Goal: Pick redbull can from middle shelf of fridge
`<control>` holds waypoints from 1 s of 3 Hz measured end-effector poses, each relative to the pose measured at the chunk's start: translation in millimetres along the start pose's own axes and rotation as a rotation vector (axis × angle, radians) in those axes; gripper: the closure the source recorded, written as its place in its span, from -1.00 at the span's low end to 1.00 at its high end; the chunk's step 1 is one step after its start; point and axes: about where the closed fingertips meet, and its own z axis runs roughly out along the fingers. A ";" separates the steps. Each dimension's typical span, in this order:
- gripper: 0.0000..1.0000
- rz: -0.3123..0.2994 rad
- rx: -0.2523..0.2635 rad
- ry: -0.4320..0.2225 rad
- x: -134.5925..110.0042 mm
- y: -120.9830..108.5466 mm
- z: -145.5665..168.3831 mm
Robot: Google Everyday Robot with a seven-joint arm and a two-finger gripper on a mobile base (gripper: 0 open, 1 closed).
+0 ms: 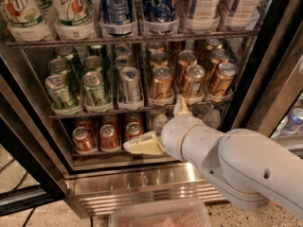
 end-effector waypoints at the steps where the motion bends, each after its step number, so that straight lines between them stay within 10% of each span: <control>1: -1.00 -0.004 0.053 0.011 0.8 -12.3 0.1; 3: -1.00 0.004 0.060 -0.017 -3.5 -11.3 3.0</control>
Offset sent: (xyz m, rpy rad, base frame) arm 0.0080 -0.0092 0.0020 -0.0180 -0.0159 -0.0492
